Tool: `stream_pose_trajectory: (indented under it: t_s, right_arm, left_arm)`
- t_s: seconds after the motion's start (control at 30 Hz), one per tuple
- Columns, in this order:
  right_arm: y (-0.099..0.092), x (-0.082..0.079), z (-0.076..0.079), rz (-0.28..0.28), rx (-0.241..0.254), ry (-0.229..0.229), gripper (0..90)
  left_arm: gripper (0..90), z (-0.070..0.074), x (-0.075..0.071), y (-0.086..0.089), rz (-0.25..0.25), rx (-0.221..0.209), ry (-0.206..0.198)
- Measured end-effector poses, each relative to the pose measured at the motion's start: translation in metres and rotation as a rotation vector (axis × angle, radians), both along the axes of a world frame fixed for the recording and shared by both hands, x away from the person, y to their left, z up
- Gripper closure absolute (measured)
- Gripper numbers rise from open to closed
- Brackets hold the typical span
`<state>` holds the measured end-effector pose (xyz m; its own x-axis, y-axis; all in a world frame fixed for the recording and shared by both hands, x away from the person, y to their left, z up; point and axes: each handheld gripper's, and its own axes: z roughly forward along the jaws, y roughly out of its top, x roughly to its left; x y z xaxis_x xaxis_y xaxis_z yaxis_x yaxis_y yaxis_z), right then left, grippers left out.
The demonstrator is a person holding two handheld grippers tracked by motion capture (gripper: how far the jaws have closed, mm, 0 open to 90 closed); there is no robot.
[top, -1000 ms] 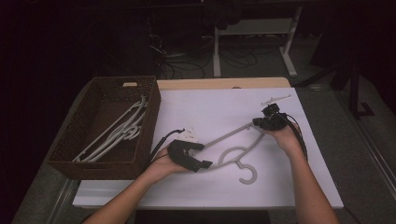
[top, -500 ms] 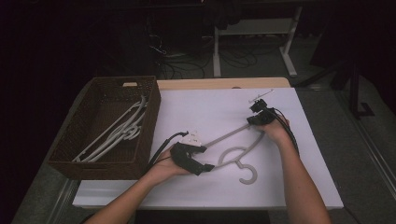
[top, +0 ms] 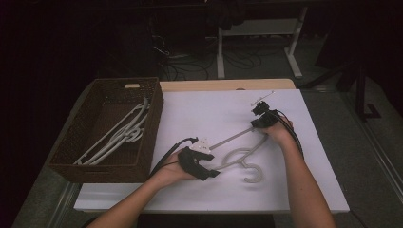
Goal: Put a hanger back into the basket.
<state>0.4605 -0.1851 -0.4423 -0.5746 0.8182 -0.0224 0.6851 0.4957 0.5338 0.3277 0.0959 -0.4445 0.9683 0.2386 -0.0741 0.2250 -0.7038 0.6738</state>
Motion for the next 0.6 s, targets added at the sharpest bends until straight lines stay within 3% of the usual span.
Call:
stream_pose_trajectory:
  t_s: [0.2,0.6]
  right_arm:
    - [0.002,0.001,0.0,-0.001,-0.001,0.008,89.3]
    - [0.005,0.003,-0.003,0.003,-0.012,0.021,89.3]
  left_arm:
    - [51.4,-0.006,-0.001,-0.012,-0.035,0.06,-0.004]
    - [75.7,-0.004,0.002,-0.023,-0.036,0.1,-0.014]
